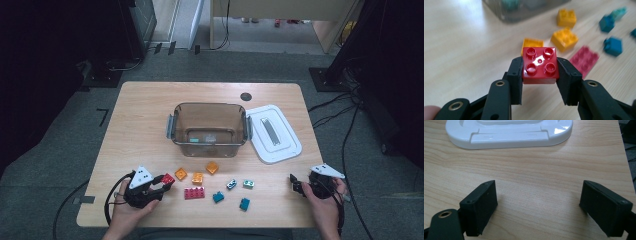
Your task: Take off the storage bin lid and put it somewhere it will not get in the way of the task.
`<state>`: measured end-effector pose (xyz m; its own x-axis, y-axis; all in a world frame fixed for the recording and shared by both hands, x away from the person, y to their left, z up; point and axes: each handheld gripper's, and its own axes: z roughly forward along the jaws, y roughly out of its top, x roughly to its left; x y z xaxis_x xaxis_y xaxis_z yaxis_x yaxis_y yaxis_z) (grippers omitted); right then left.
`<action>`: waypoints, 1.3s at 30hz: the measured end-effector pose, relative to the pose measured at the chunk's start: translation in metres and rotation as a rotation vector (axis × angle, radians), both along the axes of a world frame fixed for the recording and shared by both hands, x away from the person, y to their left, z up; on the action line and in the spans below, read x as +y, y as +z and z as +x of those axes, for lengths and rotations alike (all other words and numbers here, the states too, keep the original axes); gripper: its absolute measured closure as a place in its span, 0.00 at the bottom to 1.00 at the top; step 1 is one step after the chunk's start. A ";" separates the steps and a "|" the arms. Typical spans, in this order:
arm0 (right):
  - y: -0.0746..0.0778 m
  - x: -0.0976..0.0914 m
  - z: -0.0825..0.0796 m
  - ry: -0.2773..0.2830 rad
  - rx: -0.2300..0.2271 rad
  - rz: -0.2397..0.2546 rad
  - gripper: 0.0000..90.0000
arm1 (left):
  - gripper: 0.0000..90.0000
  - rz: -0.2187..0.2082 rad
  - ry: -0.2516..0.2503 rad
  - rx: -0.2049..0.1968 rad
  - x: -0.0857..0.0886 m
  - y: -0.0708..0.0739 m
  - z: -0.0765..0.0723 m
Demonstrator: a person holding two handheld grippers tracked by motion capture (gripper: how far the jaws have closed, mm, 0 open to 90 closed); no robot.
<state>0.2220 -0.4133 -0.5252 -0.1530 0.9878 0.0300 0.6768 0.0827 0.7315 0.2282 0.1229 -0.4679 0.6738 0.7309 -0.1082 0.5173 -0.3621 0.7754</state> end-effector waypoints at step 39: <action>0.000 0.000 0.001 0.004 -0.003 -0.001 0.15 | 0.67 -0.099 -0.077 -0.141 -0.029 0.133 0.102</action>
